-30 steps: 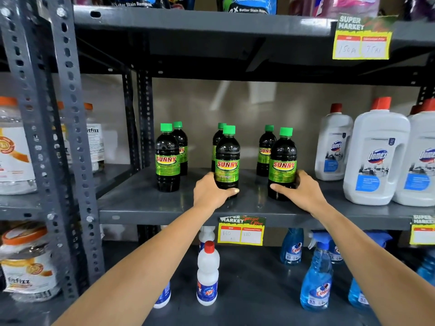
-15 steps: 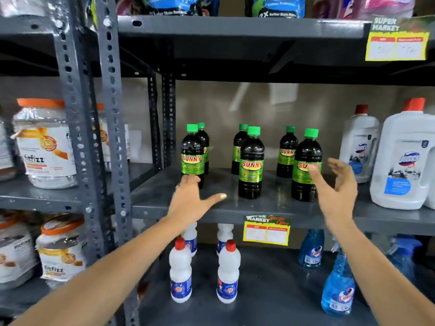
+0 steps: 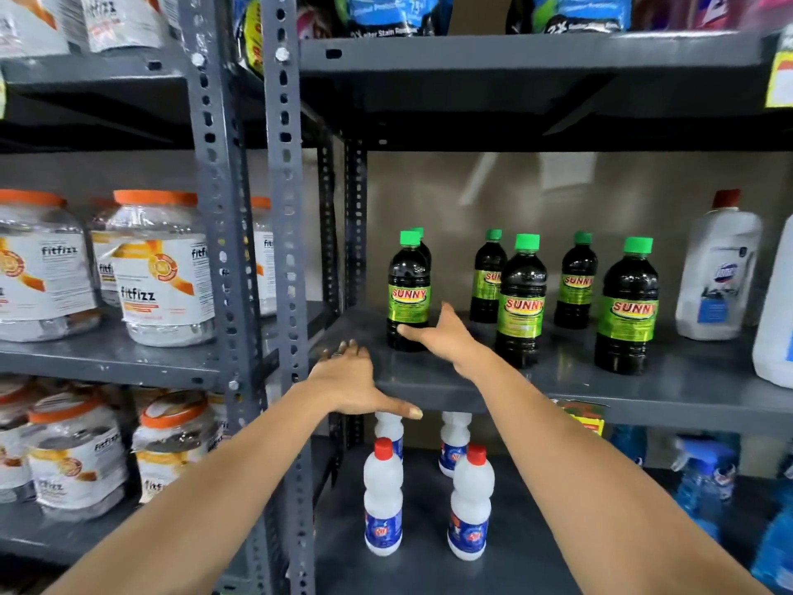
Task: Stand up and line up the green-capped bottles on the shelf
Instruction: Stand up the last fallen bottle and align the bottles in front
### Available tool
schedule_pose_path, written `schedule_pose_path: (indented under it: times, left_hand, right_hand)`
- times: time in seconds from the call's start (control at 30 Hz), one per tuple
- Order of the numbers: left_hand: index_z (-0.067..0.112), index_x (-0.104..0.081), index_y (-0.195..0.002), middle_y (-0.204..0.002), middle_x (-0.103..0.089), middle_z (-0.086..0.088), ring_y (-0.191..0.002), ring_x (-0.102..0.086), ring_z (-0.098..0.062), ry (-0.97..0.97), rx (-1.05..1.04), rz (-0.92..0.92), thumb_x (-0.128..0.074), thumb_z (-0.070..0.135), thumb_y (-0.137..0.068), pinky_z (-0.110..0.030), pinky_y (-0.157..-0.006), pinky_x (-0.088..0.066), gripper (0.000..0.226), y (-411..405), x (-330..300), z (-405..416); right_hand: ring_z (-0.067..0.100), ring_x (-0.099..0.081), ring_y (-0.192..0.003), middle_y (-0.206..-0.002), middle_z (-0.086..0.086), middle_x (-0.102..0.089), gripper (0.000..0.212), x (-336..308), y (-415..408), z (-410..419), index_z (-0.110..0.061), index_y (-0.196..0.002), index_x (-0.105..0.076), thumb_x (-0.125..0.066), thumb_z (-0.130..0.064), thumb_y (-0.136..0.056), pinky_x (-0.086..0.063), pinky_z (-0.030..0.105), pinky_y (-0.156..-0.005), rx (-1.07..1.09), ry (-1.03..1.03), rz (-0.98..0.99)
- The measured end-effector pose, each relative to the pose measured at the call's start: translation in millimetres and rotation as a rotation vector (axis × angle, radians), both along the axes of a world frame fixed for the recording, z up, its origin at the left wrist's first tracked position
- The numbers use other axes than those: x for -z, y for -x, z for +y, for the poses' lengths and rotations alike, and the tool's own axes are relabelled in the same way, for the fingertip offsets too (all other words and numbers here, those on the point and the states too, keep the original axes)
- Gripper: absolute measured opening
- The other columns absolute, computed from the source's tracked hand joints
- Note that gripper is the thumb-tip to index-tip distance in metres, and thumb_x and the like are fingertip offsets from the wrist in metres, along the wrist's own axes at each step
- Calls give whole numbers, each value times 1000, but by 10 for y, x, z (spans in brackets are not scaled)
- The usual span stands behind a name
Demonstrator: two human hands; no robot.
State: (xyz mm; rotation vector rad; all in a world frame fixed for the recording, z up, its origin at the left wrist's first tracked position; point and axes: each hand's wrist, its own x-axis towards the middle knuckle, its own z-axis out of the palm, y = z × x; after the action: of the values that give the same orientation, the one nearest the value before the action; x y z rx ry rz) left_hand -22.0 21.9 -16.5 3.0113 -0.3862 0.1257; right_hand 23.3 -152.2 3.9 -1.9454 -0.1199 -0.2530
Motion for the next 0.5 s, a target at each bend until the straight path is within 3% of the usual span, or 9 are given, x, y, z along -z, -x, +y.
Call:
schedule_pose_path:
  times: [0.07, 0.17, 0.27, 0.5]
  left_hand:
    - [11, -12, -154, -161, -16, -13, -146, -17, -29, 25, 7, -12, -55, 100, -38, -42, -114, -26, 152, -13, 21, -3]
    - [10, -10, -154, -161, -15, -15, -146, -18, -30, 25, 4, -21, -53, 101, -37, -43, -114, -25, 154, -31, 33, 16]
    - [8, -9, -153, -160, -16, -17, -145, -19, -33, 14, 10, -38, -52, 101, -39, -44, -112, -25, 154, -26, 42, 13]
    - [9, -14, -153, -157, -25, -18, -142, -26, -33, 2, 34, -72, -51, 100, -44, -45, -110, -28, 146, -12, 47, 9]
  right_hand:
    - [23, -49, -125, -131, -2, -53, 79, 23, -113, -31, -12, -140, -38, -82, -27, -75, -38, 29, -89, -18, -3, 9]
    - [24, -56, -120, -129, 5, -62, 61, 53, -183, -13, -13, -130, -52, -80, -23, -77, -45, 38, -100, -11, 35, -22]
    - [23, -57, -119, -128, 5, -63, 65, 69, -143, 4, -14, -132, -52, -81, -26, -75, -44, 42, -102, 8, 69, -45]
    - [21, -57, -120, -131, 5, -62, 68, 94, -8, 66, -14, -133, -50, -82, -26, -75, -44, 39, -103, -76, 98, -84]
